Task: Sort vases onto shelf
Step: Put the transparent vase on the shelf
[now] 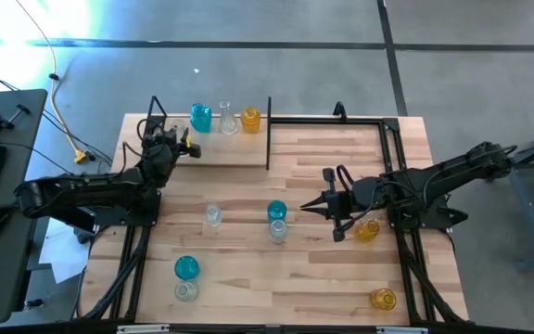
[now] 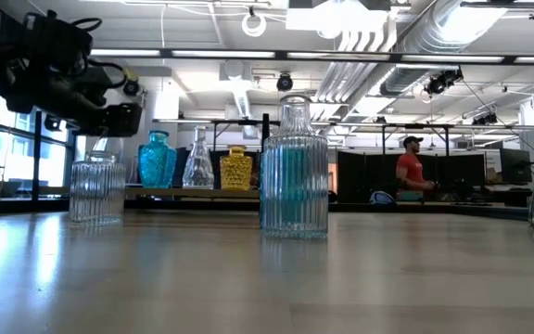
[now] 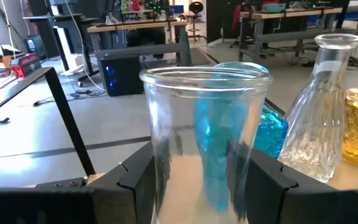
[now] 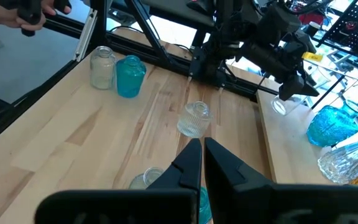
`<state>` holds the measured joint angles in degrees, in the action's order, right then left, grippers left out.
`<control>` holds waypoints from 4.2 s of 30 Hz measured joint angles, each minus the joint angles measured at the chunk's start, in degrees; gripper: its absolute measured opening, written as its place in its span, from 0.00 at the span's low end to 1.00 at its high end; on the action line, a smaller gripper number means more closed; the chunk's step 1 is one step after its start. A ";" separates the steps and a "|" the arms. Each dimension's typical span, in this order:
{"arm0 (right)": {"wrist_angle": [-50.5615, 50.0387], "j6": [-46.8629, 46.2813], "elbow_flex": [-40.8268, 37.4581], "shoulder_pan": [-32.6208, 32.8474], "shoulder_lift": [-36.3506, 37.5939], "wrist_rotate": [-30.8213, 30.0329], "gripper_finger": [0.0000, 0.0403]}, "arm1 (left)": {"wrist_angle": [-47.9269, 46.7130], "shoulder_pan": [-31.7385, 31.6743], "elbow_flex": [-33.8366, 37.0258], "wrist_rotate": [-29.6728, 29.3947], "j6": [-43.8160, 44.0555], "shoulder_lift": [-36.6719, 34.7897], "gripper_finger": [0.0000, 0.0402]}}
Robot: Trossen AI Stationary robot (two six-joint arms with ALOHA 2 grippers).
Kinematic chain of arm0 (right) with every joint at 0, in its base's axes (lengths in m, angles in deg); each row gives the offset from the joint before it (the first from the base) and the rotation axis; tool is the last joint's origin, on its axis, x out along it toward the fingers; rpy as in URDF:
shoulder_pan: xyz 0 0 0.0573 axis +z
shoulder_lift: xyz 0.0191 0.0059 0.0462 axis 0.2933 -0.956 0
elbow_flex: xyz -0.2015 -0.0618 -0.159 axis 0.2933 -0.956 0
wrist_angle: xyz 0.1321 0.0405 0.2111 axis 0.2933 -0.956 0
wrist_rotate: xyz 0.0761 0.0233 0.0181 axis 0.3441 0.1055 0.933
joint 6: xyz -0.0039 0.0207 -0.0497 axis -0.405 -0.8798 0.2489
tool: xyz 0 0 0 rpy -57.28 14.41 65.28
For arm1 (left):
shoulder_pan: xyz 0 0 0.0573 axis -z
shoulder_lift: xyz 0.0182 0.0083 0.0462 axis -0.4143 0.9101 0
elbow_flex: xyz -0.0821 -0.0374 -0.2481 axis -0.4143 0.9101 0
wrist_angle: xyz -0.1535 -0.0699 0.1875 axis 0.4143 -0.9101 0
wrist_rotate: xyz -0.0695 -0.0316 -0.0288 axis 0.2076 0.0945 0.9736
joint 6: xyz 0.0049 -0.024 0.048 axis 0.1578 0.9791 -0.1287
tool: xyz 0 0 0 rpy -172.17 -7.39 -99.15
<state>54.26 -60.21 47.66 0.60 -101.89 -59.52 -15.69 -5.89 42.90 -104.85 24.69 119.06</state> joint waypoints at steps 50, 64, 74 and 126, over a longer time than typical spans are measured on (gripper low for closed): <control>-0.17 -0.58 0.00 0.00 -0.02 0.02 0.00 | 9.93 4.75 -0.07 -4.02 -7.99 10.89 0.57; -0.20 -0.80 0.00 0.02 -0.02 0.02 0.00 | 9.82 8.03 -0.07 -8.29 -15.02 4.77 0.57; -0.38 -0.78 0.01 0.02 -0.01 0.02 0.00 | 9.85 8.66 -1.47 -10.73 -21.33 0.68 0.57; -1.51 -0.13 0.02 0.02 -0.02 0.24 0.00 | -86.60 7.30 -38.38 20.34 -2.07 11.85 0.00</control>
<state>52.75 -60.34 47.68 0.62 -101.91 -59.28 -102.29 1.40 4.52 -84.51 22.62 130.91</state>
